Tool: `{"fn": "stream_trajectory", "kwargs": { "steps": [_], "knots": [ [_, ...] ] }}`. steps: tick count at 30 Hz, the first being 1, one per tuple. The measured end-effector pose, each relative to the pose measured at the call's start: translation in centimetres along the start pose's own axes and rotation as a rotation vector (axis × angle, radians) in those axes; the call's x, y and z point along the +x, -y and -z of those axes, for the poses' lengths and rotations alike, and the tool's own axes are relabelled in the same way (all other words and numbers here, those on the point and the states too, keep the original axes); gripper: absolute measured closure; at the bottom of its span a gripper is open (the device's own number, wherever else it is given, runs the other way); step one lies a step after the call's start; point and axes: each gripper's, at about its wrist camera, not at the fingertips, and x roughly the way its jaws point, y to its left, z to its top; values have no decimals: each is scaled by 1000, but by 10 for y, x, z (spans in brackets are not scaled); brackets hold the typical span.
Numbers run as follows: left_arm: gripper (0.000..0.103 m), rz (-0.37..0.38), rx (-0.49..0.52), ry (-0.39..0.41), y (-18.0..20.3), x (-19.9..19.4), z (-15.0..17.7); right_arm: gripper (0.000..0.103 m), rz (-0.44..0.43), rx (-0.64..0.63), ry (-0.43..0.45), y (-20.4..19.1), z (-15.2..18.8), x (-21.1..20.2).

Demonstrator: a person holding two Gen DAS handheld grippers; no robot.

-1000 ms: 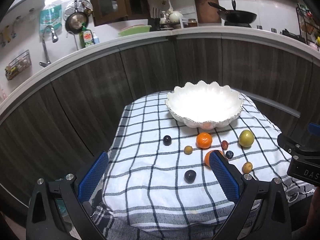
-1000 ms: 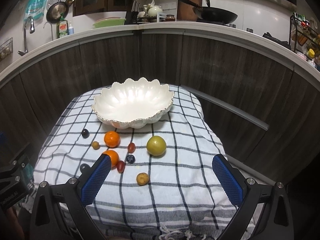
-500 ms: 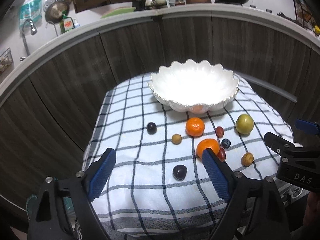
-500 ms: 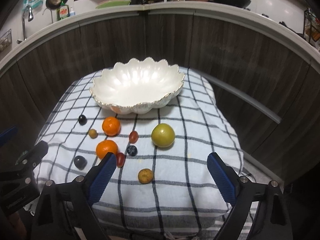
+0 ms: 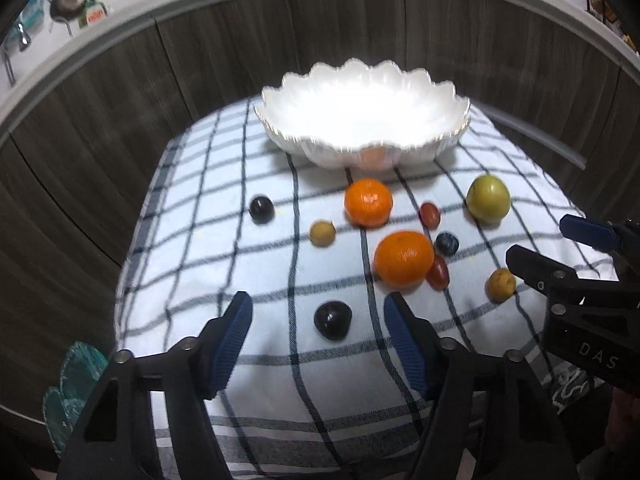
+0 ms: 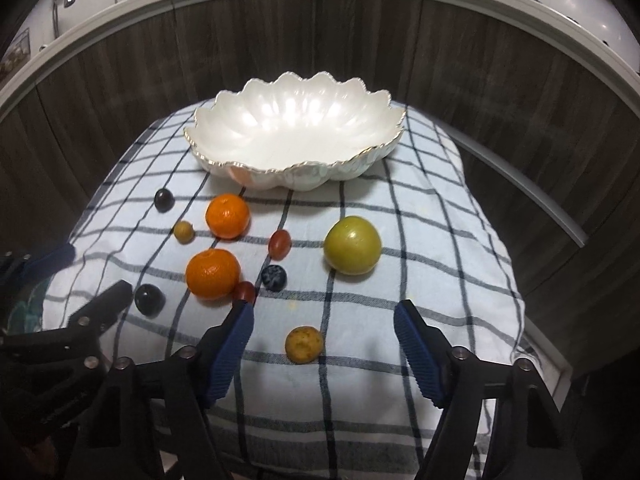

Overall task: Organize fruits
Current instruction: 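Grasp the dark purple plum with the left tool while the right tool grasps the small tan fruit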

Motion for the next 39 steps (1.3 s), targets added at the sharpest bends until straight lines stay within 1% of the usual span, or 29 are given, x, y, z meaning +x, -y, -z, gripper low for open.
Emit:
{"fn": "stream_trajectory", "kwargs": {
  "steps": [1,5,9,13,16,20,21,25,26,29,32,33,35,36,39],
  "knots": [
    [42,6,-4,-12,-1,3,1,33,-2,-3,-9,0,1,3],
    [44,15,-13,-42,-2,15,3,39,-10,-8,-37,-2,3,13],
    [48,26,-21,-69,-2,24,5,47,-18,-11,-75,-2,6,24],
    [51,39,-37,-101,-4,33,8,52,-19,-5,-105,-2,8,31],
    [51,45,-44,-108,-4,37,8,53,-22,-14,-121,-4,9,36],
    [54,52,-48,-119,-5,42,9,58,-31,-24,-140,-7,11,41],
    [54,54,-49,-125,-5,44,10,61,-35,-24,-147,-7,11,42],
    [56,58,-53,-129,-5,47,9,63,-43,-16,-177,-6,13,50],
    [57,58,-52,-129,-4,47,9,66,-46,-15,-182,-6,14,51],
    [62,70,-52,-140,-3,50,9,67,-54,-14,-193,-6,15,54],
    [66,82,-57,-143,-3,51,10,71,-60,-16,-198,-5,15,56],
    [67,86,-57,-143,-3,51,10,74,-61,-19,-197,-6,15,55],
    [72,87,-58,-143,-2,51,10,75,-67,-24,-196,-7,15,55],
    [76,87,-59,-142,-2,51,10,75,-67,-24,-196,-7,15,55],
    [76,87,-62,-142,-3,50,9,75,-72,-17,-196,-7,14,54]
  ]
}}
